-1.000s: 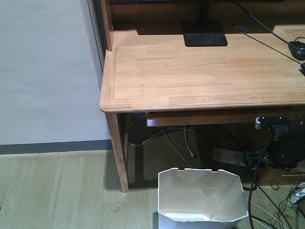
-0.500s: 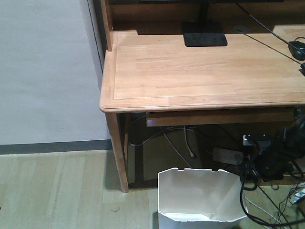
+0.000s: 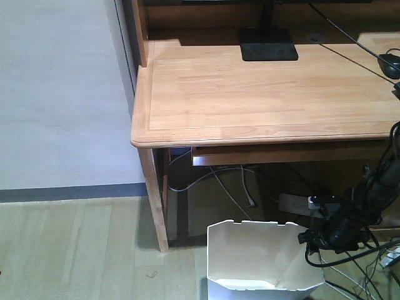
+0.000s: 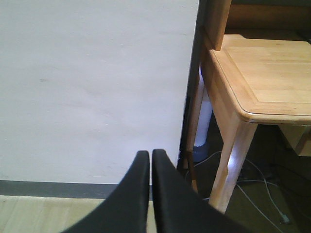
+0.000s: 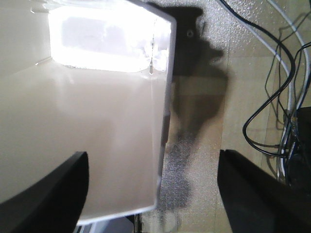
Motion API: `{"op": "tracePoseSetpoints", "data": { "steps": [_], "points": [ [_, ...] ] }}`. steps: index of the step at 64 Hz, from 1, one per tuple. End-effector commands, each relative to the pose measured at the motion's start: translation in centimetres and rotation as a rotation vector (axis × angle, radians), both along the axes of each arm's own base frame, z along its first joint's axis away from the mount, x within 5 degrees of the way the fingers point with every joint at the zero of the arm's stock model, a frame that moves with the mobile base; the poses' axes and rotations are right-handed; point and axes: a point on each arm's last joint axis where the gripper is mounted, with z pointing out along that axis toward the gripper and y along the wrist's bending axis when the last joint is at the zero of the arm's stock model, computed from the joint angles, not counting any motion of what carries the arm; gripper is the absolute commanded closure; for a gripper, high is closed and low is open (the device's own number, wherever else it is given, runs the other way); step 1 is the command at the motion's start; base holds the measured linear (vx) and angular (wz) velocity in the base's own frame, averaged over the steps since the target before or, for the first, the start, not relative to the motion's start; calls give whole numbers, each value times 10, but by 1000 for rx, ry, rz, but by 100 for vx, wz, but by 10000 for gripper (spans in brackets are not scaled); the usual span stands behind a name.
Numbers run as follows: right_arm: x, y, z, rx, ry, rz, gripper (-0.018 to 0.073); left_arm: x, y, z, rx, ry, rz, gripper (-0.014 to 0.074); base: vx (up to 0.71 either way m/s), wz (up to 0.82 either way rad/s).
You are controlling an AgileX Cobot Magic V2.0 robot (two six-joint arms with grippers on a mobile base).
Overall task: Move trash bin to bedside with robot
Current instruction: 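Lower the right gripper down to the rim of the white bin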
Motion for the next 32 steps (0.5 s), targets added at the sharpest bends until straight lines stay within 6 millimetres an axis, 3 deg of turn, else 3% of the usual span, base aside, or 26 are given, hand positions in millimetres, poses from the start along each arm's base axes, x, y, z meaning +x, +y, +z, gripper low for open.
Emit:
{"op": "tracePoseSetpoints", "data": {
  "steps": [1,32],
  "points": [
    [15,-3,4,-16,-66,4,21,1,0,5,4,-77,-4,603,0,0],
    [21,-8,-52,-5,-34,-47,23,1,0,5,4,-77,-4,603,0,0]
  ]
}}
